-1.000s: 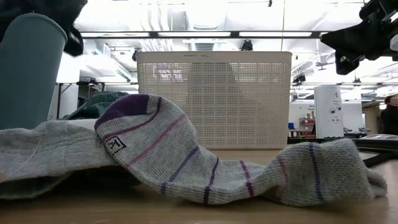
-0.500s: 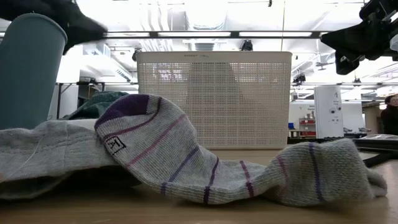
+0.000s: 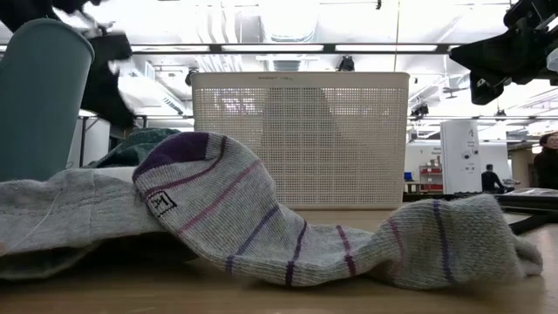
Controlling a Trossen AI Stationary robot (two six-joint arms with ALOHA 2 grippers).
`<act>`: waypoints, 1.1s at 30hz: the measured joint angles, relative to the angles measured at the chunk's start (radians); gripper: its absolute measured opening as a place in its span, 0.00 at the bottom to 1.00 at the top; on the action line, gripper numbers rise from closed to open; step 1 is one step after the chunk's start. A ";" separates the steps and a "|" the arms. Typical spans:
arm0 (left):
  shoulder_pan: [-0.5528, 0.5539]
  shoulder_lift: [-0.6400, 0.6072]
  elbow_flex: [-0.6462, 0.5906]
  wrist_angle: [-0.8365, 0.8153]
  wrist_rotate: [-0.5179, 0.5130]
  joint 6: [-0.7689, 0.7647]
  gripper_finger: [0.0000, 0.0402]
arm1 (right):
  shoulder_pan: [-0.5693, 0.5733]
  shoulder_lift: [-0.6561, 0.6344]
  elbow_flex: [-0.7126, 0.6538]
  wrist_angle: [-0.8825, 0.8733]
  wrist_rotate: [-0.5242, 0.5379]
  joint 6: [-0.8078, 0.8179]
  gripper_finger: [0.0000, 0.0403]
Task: Pick & Place Cloths
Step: Put the green shirt into the white bin
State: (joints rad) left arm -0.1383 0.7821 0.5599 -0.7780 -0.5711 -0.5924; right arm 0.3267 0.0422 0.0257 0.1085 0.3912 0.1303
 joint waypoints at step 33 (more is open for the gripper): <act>0.215 0.256 -0.051 0.299 -0.163 0.100 0.03 | 0.000 0.000 0.000 0.000 0.001 0.000 0.02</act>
State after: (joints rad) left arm 0.0769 1.0376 0.5090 -0.4791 -0.7345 -0.4924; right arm 0.3270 0.0422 0.0261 0.1085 0.3920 0.1303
